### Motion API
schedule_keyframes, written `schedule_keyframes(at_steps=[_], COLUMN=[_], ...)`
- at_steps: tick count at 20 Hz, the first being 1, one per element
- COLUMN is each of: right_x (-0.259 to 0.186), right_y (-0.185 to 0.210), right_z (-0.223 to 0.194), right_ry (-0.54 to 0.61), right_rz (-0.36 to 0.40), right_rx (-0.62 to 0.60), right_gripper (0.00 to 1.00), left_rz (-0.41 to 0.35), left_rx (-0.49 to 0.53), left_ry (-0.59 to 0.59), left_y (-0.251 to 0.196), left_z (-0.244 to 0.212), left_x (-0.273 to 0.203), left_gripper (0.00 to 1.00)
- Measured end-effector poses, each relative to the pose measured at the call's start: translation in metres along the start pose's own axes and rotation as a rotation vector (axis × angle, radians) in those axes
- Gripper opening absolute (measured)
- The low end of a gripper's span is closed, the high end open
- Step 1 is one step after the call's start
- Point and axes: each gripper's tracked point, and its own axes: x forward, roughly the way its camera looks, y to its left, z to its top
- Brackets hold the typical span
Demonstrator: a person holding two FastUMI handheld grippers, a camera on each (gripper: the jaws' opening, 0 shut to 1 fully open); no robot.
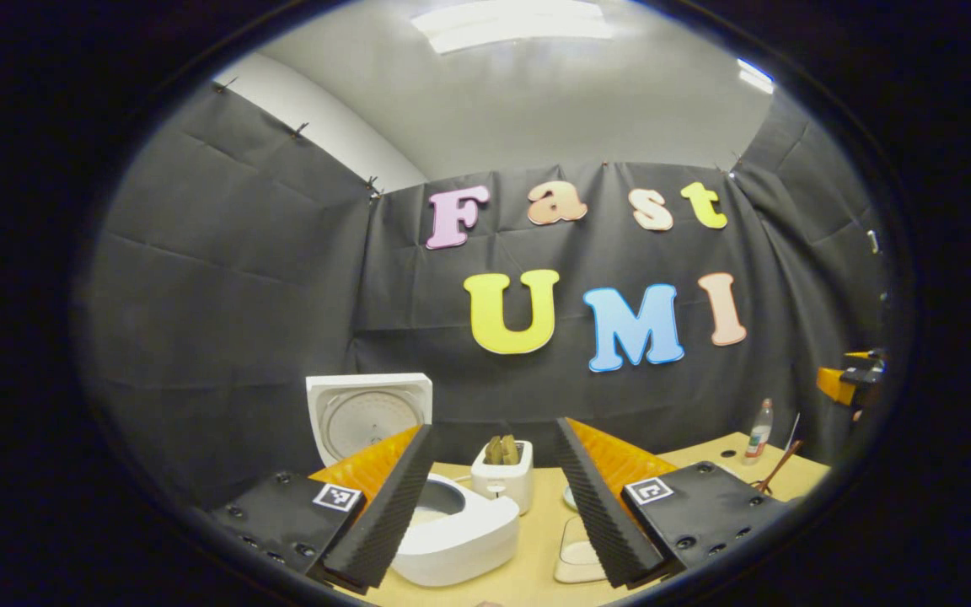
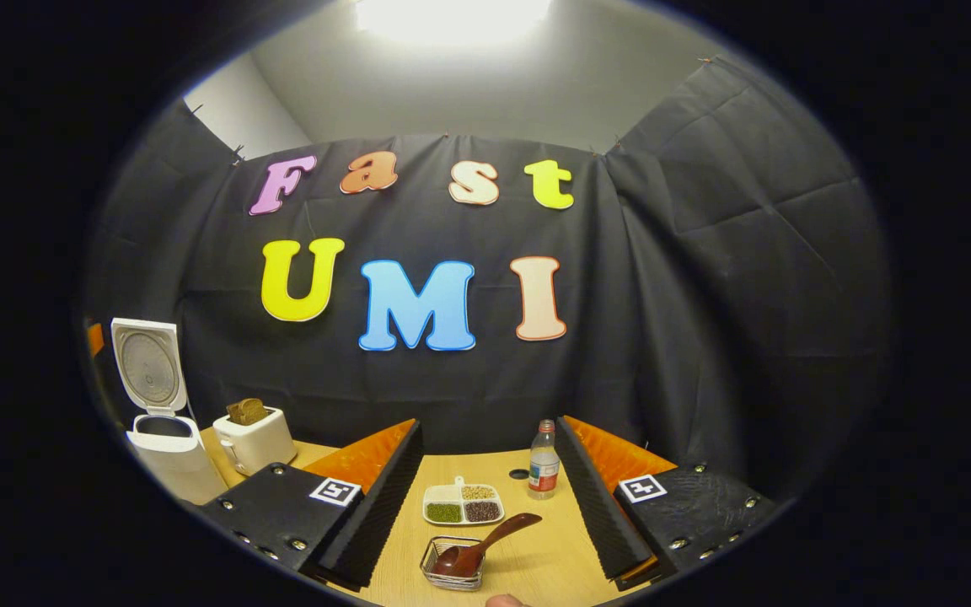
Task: Close the left gripper, press the button to open the rice cooker; take a wooden spoon from the chopstick holder with the right hand, scoop a spoonful of rice and pour it into the rice cooker, then put the wooden spoon back into the chopstick holder.
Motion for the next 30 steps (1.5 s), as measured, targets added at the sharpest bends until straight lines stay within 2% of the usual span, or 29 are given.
schedule_keyframes(at_steps=[4,5,7,9,10,11,20,28,30], right_x=[0.023,0.029,0.037,0.045,0.049,0.051,0.06,0.058,0.061], right_y=[-0.01,-0.012,-0.015,-0.02,-0.021,-0.022,-0.023,0.0,-0.002], right_z=[-0.034,-0.044,-0.064,-0.085,-0.094,-0.103,-0.176,-0.218,-0.22], right_ry=[0.069,0.089,0.131,0.173,0.194,0.214,0.383,0.524,0.535], right_rz=[-0.007,-0.008,-0.013,-0.022,-0.024,-0.026,-0.035,0.033,0.03], right_rx=[0.038,0.052,0.076,0.089,0.095,0.101,0.178,0.247,0.258], right_gripper=[0.96,0.96,0.96,0.96,0.96,0.96,0.96,0.89,0.54], left_rz=[0.019,0.023,0.035,0.047,0.052,0.057,0.095,0.105,0.108], left_rx=[0.012,0.021,0.033,0.047,0.053,0.06,0.105,0.112,0.117], left_ry=[0.006,0.007,0.009,0.011,0.011,0.012,0.028,0.042,0.043], left_y=[0.0,0.001,0.004,0.007,0.009,0.011,0.021,0.024,0.025], left_z=[0.004,0.005,0.007,0.009,0.009,0.01,0.012,0.011,0.01], left_x=[-0.015,-0.018,-0.023,-0.029,-0.034,-0.035,-0.045,-0.05,-0.051], left_gripper=[0.98,0.92,1.0,1.0,0.92,0.98,0.98,0.98,0.98])
